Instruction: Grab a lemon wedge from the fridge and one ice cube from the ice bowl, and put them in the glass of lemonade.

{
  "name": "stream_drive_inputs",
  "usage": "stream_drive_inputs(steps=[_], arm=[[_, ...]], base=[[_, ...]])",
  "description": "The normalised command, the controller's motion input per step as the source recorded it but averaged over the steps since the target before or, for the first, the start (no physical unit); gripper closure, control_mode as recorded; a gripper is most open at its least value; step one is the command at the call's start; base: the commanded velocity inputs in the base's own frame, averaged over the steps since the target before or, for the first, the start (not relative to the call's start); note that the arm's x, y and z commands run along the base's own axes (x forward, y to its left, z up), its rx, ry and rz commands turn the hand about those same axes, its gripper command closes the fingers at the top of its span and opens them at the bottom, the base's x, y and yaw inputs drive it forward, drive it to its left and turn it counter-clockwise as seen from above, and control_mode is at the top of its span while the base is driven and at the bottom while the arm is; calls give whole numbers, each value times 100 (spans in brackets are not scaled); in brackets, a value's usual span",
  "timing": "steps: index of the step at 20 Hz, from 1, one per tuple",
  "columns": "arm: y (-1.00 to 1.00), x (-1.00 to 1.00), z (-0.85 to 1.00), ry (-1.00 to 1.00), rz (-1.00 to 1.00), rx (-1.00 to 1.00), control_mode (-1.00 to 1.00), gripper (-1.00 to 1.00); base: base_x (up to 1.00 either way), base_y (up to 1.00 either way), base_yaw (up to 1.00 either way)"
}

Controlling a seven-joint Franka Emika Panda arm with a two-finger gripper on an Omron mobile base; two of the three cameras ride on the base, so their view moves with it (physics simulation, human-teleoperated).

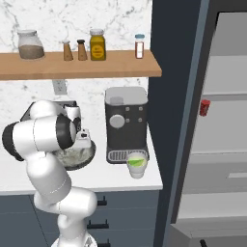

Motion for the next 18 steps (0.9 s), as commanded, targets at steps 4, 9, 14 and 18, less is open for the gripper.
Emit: stream_drive_inputs(steps=[4,9,14,18], arm=[[0,0,0,-12,0,0,-100,-100],[0,0,0,-19,0,0,-100,-100],[0,0,-1,-21,0,1,-100,-100],[0,0,0,-3,0,0,-100,-100]], base=[[0,0,0],[0,0,0],[0,0,0],[0,0,0]])
